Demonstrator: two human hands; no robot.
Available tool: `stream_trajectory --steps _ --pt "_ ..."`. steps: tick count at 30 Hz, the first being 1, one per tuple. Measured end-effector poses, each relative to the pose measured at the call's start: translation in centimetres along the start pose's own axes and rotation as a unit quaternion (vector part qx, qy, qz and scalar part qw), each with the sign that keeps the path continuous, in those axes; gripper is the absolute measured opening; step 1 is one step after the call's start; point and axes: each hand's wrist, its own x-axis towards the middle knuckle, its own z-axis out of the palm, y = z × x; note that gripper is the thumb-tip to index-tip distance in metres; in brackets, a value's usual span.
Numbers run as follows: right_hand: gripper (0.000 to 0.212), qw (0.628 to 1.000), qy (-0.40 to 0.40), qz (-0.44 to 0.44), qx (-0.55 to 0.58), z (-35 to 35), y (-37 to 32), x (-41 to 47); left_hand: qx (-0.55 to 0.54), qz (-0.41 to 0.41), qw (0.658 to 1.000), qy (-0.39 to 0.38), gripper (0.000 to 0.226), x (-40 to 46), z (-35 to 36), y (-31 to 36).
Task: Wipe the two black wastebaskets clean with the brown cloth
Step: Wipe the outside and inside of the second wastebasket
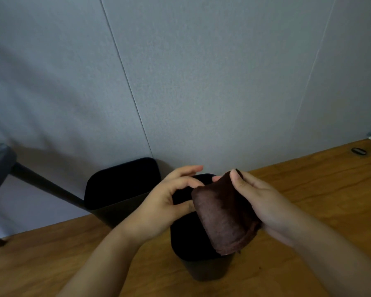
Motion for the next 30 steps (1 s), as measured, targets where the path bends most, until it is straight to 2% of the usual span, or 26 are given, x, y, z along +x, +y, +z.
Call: stream_trajectory --steps 3,5,8,11,14,16,18,19,22,26,30 --pt "0.054 0.998 0.047 -0.022 -0.04 -0.7 -0.1 0.2 -0.063 -0.019 0.998 -0.006 0.034 -0.8 -0.9 -0.1" --pt "0.052 0.984 0.09 -0.064 -0.14 -1.1 -0.1 0.5 -0.121 -0.052 0.991 -0.005 0.045 -1.2 -1.5 0.1" --pt "0.041 0.93 0.136 -0.157 -0.302 -0.4 0.2 1.0 -0.108 -0.095 0.99 0.017 0.035 -1.4 -1.8 0.4" --pt "0.034 0.913 0.176 -0.151 -0.336 0.4 1.5 1.7 -0.111 -0.173 0.979 0.013 0.029 -2.0 -2.1 0.3" --pt "0.038 0.956 0.153 -0.035 -0.247 0.7 3.1 2.2 -0.153 -0.246 0.956 0.049 0.035 -2.8 -2.2 -0.6" --pt "0.033 0.989 0.102 0.059 -0.088 1.0 3.2 1.9 -0.267 -0.317 0.904 0.104 0.04 -3.3 -2.1 -1.2" --pt "0.031 0.993 0.038 0.106 0.044 1.2 2.8 1.6 -0.381 -0.365 0.84 0.126 0.045 -3.7 -2.0 -1.2" --pt "0.032 0.99 0.021 0.115 0.08 1.2 2.6 1.5 -0.419 -0.368 0.82 0.129 0.046 -3.9 -1.9 -1.2" --pt "0.034 0.988 0.036 0.119 0.089 1.3 2.5 1.6 -0.499 -0.335 0.786 0.143 0.04 -4.2 -1.5 -1.3" --pt "0.037 0.985 0.152 0.058 -0.059 1.1 2.7 1.7 -0.497 -0.335 0.787 0.143 0.033 -4.0 -1.0 -1.4" --pt "0.036 0.955 0.231 -0.028 -0.185 2.2 3.0 2.2 -0.366 -0.383 0.824 0.199 0.032 -2.9 0.4 -0.3"
